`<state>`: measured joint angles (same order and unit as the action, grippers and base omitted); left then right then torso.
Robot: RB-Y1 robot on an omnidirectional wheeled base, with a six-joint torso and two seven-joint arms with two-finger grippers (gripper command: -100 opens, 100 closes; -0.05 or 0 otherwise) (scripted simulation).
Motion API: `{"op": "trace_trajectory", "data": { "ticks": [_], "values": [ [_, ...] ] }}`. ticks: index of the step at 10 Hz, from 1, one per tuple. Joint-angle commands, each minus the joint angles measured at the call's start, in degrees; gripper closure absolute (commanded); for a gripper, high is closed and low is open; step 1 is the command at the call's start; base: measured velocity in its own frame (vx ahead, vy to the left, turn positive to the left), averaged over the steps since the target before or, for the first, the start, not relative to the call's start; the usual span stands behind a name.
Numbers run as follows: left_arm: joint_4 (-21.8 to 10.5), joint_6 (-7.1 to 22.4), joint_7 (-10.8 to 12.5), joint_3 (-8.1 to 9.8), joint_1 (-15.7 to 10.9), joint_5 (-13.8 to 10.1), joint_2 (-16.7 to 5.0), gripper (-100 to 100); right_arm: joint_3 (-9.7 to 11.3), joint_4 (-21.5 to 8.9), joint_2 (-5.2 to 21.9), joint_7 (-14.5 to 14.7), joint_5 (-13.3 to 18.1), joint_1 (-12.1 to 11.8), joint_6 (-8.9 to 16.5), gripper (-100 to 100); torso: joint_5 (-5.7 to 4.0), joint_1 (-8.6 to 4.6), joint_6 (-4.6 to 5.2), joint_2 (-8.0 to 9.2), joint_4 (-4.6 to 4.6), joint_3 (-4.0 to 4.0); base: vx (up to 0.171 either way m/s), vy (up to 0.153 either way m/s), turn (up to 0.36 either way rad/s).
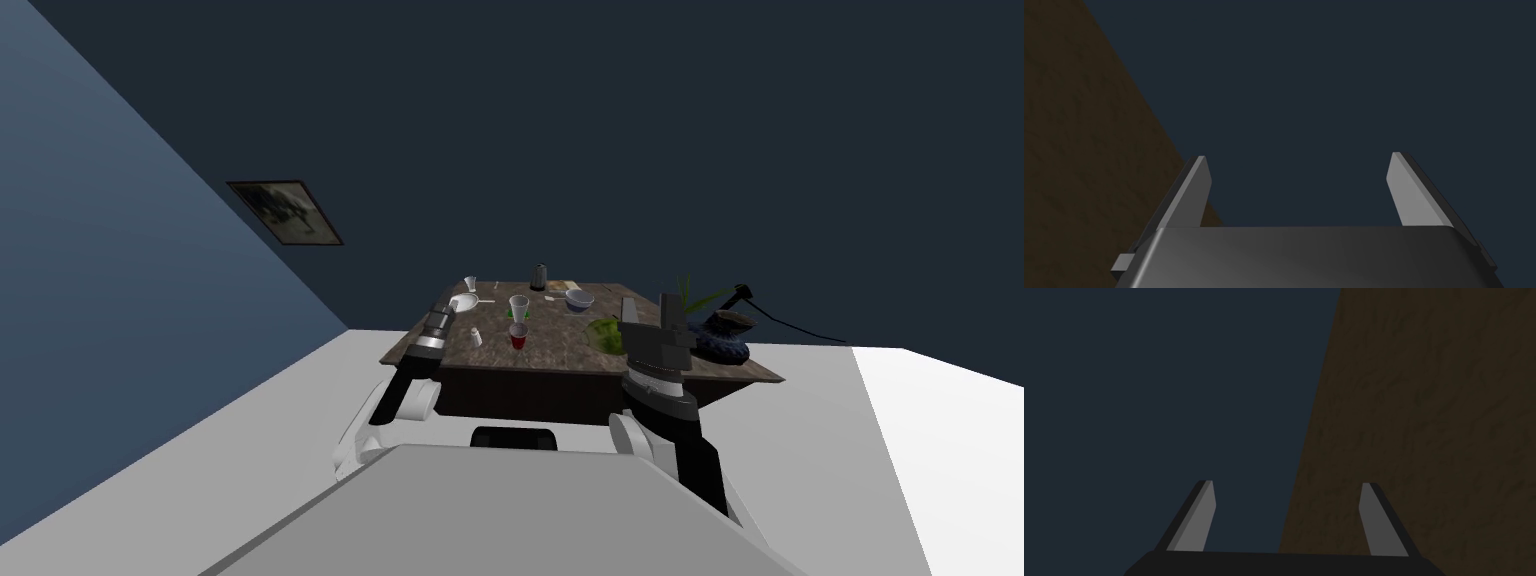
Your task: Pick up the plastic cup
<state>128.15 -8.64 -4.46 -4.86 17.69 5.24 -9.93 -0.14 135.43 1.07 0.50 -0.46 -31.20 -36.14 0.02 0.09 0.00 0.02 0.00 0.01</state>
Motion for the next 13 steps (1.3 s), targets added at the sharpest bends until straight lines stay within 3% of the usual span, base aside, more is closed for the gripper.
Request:
{"op": "trace_trajectory", "data": {
  "ticks": [1,2,4,5,7,8,10,11,13],
  "values": [
    [0.0,2.9,0.0,-0.09,-0.7,0.0,-0.3,-100,0.0,0.0,0.0,0.0,0.0,0.0,0.0,0,0.00,0.00,0.00,0.00,0.00,0.00,-0.009,0.026,0.006],
    [-0.1,4.6,-0.1,-0.24,-2.7,0.1,-0.7,-100,0.0,0.0,0.0,0.0,0.0,0.0,0.0,0,0.00,0.00,0.00,0.01,0.00,0.00,-0.013,0.032,0.017],
    [-0.1,7.6,-0.1,-0.24,-2.7,0.1,-0.7,-100,0.0,0.0,0.0,0.0,0.0,0.0,0.0,0,0.01,0.01,0.00,0.02,0.00,0.01,-0.007,0.021,0.002],
    [-0.2,9.3,-0.2,-0.38,-4.8,0.2,-1.0,-100,0.0,0.0,0.0,0.0,0.0,0.0,0.0,0,0.00,-0.03,0.00,0.00,0.00,0.00,-0.010,0.031,0.017],
    [-0.2,12.2,-0.2,-0.38,-4.8,0.2,-1.0,-100,0.0,0.0,0.0,0.0,0.0,0.0,0.0,0,0.01,0.00,0.00,0.01,0.00,0.01,-0.007,0.018,0.002],
    [-0.5,13.9,-0.3,-0.49,-7.0,0.2,-1.2,-100,0.0,0.0,0.0,0.0,0.0,0.0,0.0,0,0.00,-0.05,0.00,0.00,0.00,0.00,-0.008,0.018,0.017],
    [-0.5,17.0,-0.3,-0.49,-7.0,0.2,-1.2,-100,0.0,0.0,0.0,0.0,0.0,0.0,0.0,0,0.00,-0.02,0.00,0.00,0.00,0.00,-0.007,0.018,0.001],
    [-0.7,18.7,-0.4,-0.57,-9.2,0.2,-1.4,-100,0.0,0.0,0.0,0.0,0.0,0.0,0.0,0,0.00,-0.05,0.00,0.00,0.00,0.00,-0.013,0.020,0.012],
    [-0.7,21.8,-0.4,-0.57,-9.2,0.2,-1.4,-100,0.0,0.0,0.0,0.0,0.0,0.0,0.0,0,0.00,-0.02,-0.01,0.02,0.00,0.01,-0.009,0.018,0.001]
  ]
}}
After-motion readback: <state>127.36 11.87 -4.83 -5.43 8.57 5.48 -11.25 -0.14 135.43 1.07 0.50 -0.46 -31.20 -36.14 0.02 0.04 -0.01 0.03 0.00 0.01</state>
